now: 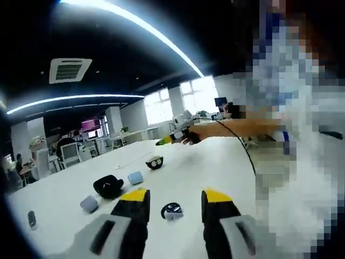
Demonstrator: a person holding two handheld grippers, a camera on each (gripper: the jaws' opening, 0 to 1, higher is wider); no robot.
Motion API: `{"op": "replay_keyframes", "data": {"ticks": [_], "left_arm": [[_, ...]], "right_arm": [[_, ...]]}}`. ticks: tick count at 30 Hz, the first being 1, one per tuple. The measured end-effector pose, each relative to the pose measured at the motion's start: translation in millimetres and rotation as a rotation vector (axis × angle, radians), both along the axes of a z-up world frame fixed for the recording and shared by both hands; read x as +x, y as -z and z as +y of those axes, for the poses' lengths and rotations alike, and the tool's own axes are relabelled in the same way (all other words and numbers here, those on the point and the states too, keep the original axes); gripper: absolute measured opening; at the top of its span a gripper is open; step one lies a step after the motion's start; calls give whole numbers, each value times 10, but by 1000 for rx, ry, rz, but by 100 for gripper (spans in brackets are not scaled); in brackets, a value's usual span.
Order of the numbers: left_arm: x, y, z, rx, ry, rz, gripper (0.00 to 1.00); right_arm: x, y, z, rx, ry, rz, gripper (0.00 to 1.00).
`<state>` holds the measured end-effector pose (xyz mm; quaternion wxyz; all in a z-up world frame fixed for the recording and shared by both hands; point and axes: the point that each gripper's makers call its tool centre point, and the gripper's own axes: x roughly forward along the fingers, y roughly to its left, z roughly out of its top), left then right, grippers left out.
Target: Pick up the earbuds from the table and place the earbuds into the earbud case
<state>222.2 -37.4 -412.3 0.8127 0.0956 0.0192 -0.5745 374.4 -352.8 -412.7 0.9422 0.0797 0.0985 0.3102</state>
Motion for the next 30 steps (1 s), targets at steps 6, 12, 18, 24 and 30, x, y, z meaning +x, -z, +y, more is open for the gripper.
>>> {"op": "replay_keyframes", "data": {"ticks": [6, 12, 18, 24, 30], "left_arm": [[61, -39, 22, -34, -52, 44, 43], [126, -138, 159, -63, -137, 38, 43], [86, -214, 249, -51, -178, 30, 43], [-27, -250, 260, -52, -181, 26, 42], [-85, -260, 359, -74, -191, 44, 42]], "right_arm": [[-515, -62, 429, -146, -24, -38, 46], [-1196, -111, 838, -191, -34, -70, 47], [-1652, -263, 965, -126, 36, -116, 46], [-1988, -323, 1149, -128, 30, -174, 43], [-2154, -264, 1329, -181, -31, -161, 41]]}}
